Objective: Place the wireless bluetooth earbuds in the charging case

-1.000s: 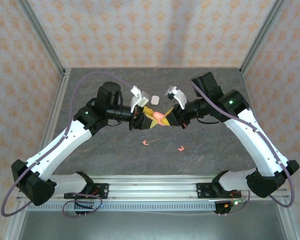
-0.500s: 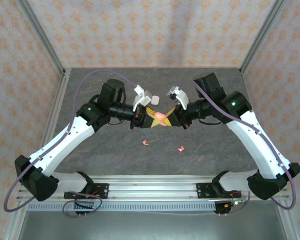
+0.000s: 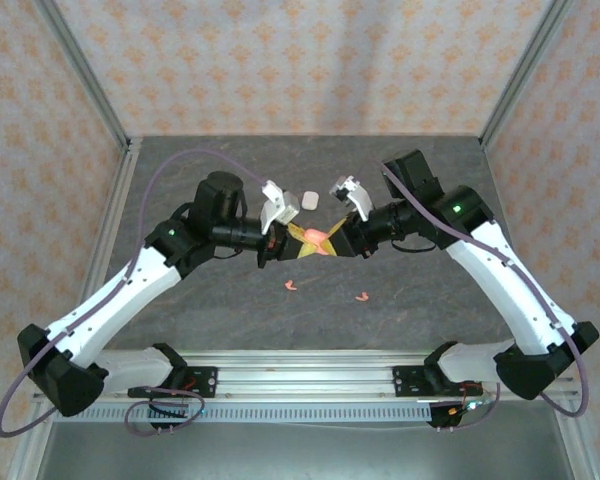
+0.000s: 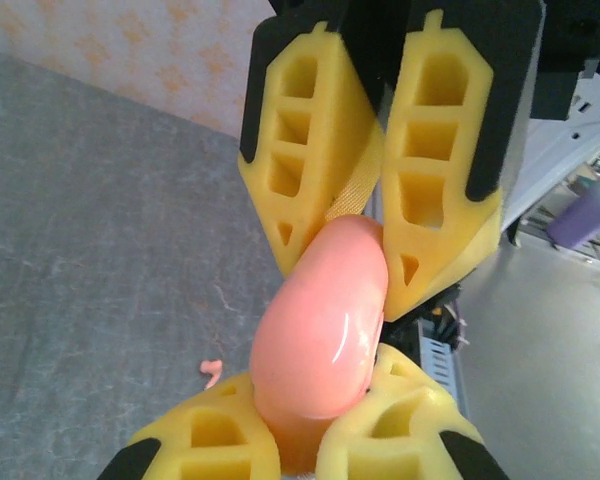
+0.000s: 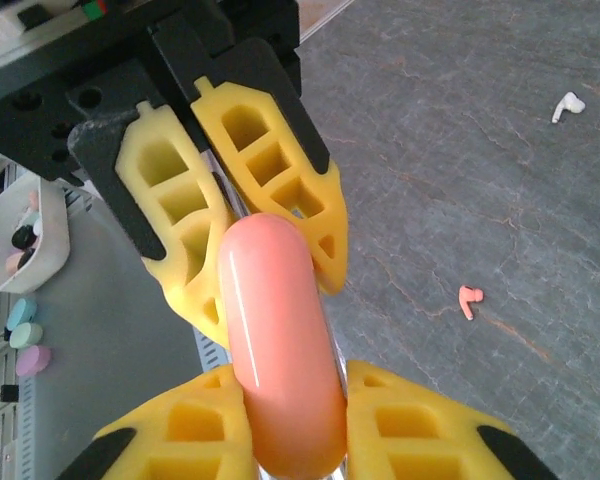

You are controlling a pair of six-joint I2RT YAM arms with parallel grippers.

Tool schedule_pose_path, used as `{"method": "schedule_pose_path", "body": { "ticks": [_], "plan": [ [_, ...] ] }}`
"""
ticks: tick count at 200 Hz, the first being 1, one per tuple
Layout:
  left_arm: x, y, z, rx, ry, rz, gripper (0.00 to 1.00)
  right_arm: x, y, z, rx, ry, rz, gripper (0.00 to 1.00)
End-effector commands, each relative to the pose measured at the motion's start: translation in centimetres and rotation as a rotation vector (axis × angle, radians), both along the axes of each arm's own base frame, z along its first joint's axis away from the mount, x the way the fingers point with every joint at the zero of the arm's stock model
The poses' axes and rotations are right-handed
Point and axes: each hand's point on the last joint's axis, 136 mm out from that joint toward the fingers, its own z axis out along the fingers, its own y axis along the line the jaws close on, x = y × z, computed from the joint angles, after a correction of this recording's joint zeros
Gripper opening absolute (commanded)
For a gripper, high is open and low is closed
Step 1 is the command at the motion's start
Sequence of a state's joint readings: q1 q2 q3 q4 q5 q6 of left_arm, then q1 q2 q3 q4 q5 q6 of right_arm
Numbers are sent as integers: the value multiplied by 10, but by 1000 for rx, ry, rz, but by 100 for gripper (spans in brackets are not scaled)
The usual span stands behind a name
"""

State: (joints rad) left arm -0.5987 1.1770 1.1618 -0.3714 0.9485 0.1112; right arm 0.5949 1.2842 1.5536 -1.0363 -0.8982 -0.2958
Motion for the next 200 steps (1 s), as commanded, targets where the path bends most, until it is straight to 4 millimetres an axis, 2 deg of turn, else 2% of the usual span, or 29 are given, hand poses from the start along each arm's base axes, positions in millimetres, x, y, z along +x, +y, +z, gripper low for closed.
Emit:
{"method": "schedule_pose_path", "body": {
  "ticks": [1,28,59,76,106,130,160,184,200],
  "plan": [
    [4,6,9,-15,-137,60,0,29,-1,-15,-56,-17,-111,27],
    [4,17,-5,19,-154,124,0,49,-9,-35,-123,30,-205,31],
    [9,31,-22,51,-140,221,0,61,-7,-36,-89,74,-264,36],
    [11,37,-25,37,-154,263,0,66,-6,-34,-63,79,-291,38],
    [20,51,-36,65,-161,366,0,65,-6,-34,-45,101,-314,39],
    [25,67,-48,137,-147,450,0,76,-16,-43,-49,132,-454,42],
    [25,87,-62,196,-143,533,0,94,-33,-83,-68,225,-701,38],
    [22,106,-68,234,-146,608,0,101,-34,-120,-157,312,-794,35],
    [17,117,-71,250,-149,641,0,102,-27,-141,-248,324,-801,35]
  ]
}}
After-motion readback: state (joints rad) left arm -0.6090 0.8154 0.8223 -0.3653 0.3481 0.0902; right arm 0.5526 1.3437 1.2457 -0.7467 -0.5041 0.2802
